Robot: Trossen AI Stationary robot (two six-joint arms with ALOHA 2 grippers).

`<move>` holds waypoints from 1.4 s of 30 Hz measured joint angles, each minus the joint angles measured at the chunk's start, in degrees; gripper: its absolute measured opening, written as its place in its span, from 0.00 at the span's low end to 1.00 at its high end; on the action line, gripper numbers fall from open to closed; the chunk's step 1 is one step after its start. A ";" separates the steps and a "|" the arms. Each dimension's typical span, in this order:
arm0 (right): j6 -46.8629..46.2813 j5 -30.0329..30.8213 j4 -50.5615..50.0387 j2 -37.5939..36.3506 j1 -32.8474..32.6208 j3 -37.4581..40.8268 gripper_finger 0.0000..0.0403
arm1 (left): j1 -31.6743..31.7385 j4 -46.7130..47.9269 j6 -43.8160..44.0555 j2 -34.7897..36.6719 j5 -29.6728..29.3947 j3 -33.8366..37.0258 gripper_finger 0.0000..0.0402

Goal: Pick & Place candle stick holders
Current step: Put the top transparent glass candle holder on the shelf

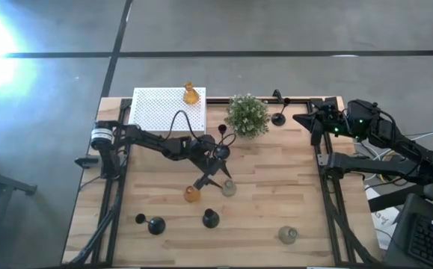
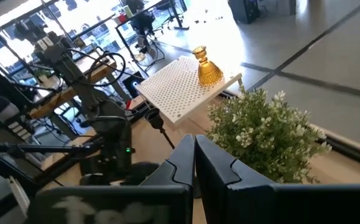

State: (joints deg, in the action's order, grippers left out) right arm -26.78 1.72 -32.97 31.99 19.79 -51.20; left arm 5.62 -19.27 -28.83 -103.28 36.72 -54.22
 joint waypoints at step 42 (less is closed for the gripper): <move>19.17 16.48 -6.27 -4.22 0.00 -13.35 0.02 | -0.42 -8.85 10.24 -12.37 9.84 -6.59 0.40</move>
State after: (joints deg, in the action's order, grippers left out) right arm -7.61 18.20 -39.24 27.77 19.79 -64.55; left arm 5.20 -28.12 -18.59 -115.66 46.57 -60.80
